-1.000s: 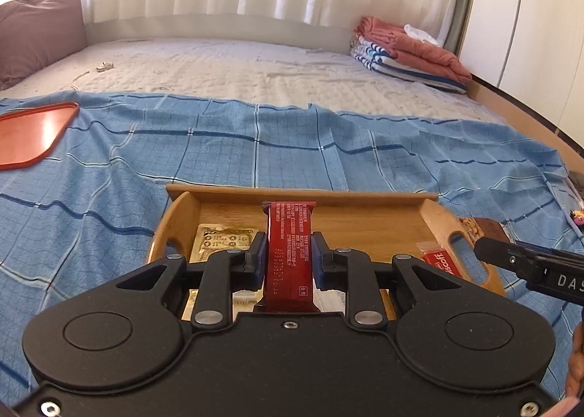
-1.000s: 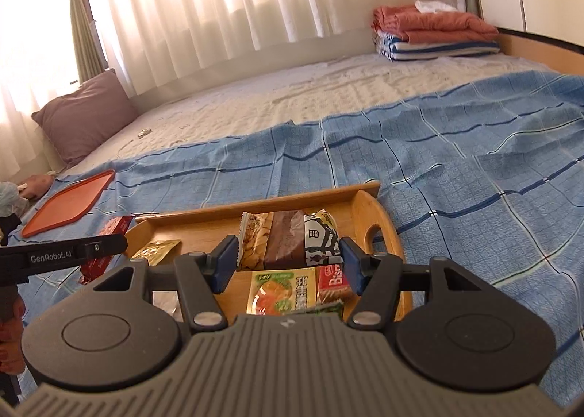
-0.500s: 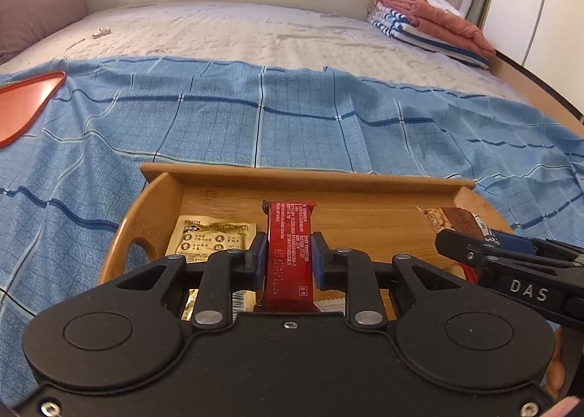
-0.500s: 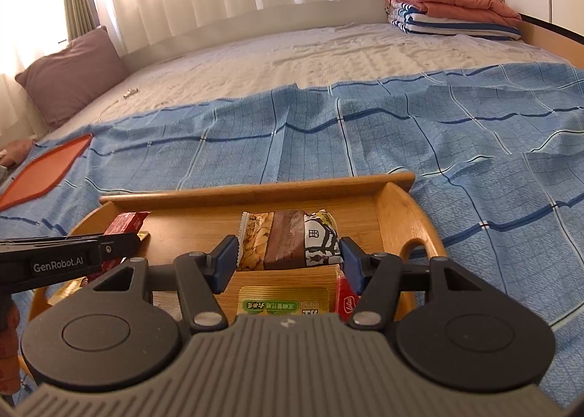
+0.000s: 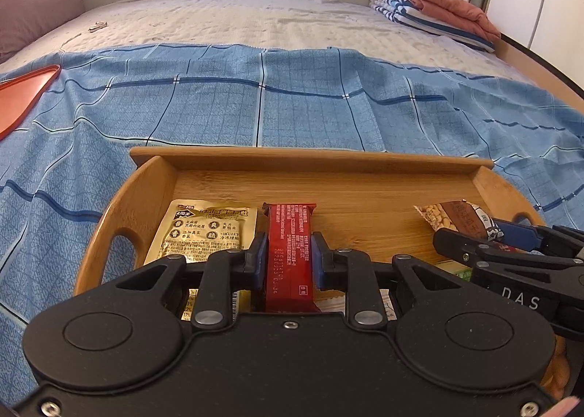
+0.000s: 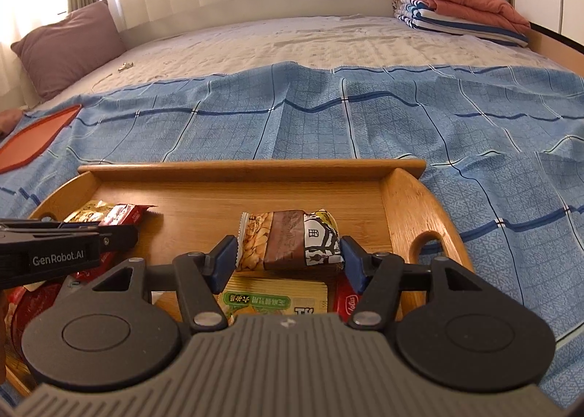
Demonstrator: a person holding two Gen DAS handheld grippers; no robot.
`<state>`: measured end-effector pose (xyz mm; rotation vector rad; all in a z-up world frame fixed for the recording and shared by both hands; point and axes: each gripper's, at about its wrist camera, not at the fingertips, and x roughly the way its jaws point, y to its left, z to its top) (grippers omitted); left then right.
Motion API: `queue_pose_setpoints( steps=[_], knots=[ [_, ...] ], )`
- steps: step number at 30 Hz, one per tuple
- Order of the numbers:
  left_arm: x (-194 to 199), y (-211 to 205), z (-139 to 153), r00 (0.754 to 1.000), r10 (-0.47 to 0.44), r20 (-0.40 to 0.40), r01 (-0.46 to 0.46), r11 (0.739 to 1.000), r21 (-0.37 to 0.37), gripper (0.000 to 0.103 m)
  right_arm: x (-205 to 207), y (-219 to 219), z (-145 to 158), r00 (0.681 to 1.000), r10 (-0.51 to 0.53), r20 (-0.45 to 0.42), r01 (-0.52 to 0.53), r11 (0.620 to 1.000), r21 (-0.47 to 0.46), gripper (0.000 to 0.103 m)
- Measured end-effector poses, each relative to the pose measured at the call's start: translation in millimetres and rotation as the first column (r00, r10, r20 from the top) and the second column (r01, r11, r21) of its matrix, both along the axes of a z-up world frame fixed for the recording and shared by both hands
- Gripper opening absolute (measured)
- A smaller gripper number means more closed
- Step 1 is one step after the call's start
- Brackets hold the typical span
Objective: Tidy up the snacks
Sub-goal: 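Carry the red bar and wafer packet onto the wooden tray and open both grippers, then move both grippers back toward the remaining snacks on the sheet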
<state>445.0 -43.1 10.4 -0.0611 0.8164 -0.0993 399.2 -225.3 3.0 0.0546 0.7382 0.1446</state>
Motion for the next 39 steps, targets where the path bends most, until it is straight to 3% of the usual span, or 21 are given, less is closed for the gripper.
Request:
queue_pose_setpoints(
  steps=[1, 3, 8, 10, 13, 16, 31, 39],
  knots=[
    [0, 0, 0, 1.0, 0.001, -0.003, -0.001, 1.0, -0.001, 0.024, 0, 1, 0, 1.0, 0.006, 0.0, -0.006, 1.0, -0.002, 0.067],
    [-1, 1, 2, 1.0, 0.006, -0.006, -0.006, 1.0, -0.005, 0.024, -1, 1, 1, 1.0, 0.002, 0.008, -0.002, 1.0, 0.001, 0.079],
    [-15, 3, 15, 0.999, -0.025, 0.02, 0.026, 0.999, -0.037, 0.052, -11, 2, 10, 0.999, 0.005, 0.039, -0.006, 1.0, 0.027, 0.087],
    [-25, 2, 24, 0.998, -0.035, 0.047, 0.035, 0.999, -0.004, 0.063, -18, 2, 16, 0.999, 0.003, 0.053, -0.004, 1.0, 0.02, 0.089],
    [-43, 1, 38, 0.995, -0.062, 0.083, 0.059, 0.998, 0.037, 0.072, -33, 1, 28, 0.997, -0.002, 0.079, 0.0, 1.0, 0.026, 0.091],
    [-66, 3, 51, 0.992, -0.078, 0.101, 0.076, 0.997, 0.03, 0.078, -50, -4, 39, 0.996, -0.003, 0.094, 0.0, 0.999, 0.035, 0.092],
    [-203, 17, 94, 0.973, -0.149, 0.179, 0.143, 0.989, 0.046, 0.088, -174, -16, 71, 0.986, 0.019, 0.166, -0.033, 0.996, 0.081, 0.1],
    [-266, 22, 92, 0.965, -0.15, 0.216, 0.146, 0.989, 0.035, 0.09, -237, -14, 68, 0.975, 0.069, 0.209, -0.066, 0.998, -0.021, 0.102]
  ],
)
